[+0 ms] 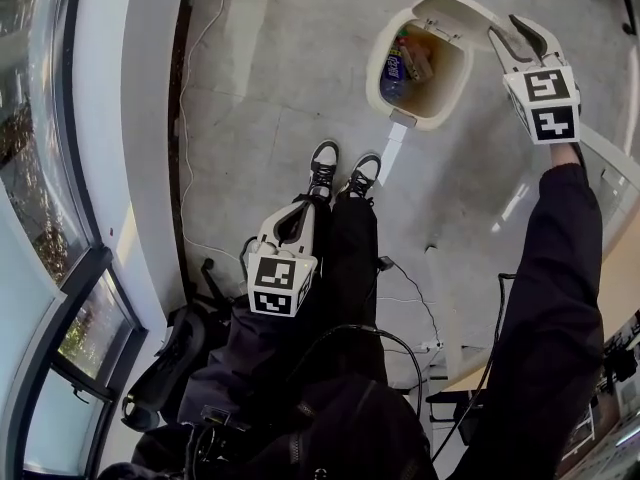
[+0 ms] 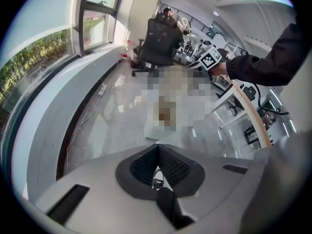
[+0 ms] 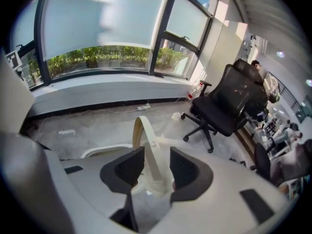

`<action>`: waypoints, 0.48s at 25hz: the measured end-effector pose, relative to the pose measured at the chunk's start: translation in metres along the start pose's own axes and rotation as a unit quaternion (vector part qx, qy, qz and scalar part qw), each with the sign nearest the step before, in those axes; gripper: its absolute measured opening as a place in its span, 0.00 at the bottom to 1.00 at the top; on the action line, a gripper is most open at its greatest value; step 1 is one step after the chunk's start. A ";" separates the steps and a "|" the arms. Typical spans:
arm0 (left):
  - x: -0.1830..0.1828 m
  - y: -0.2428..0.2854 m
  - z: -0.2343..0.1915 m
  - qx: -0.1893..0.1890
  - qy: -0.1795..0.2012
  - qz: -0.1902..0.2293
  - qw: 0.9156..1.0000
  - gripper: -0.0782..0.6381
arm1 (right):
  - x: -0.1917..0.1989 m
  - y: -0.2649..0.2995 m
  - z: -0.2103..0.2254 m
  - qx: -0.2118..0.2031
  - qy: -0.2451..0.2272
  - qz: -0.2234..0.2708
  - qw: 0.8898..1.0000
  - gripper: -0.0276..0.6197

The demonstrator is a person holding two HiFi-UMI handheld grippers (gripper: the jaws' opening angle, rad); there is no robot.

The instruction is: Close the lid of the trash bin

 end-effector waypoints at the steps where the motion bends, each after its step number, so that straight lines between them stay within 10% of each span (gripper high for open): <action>1: 0.000 0.000 0.000 0.001 -0.001 0.000 1.000 0.11 | 0.001 0.002 0.000 -0.006 -0.008 -0.010 1.000 0.28; 12: 0.004 0.000 0.010 0.005 0.003 0.003 1.000 0.11 | 0.016 -0.011 -0.045 -0.053 -0.041 -0.020 0.998 0.30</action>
Point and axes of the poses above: the fingertips, and each gripper's own axes: y forward along the fingers, z to its right, x out of its underside, the point moved 6 cm from there along -y, backward along the fingers, and after that the axes turned 2 degrees about -x, right-handed, at the moved point
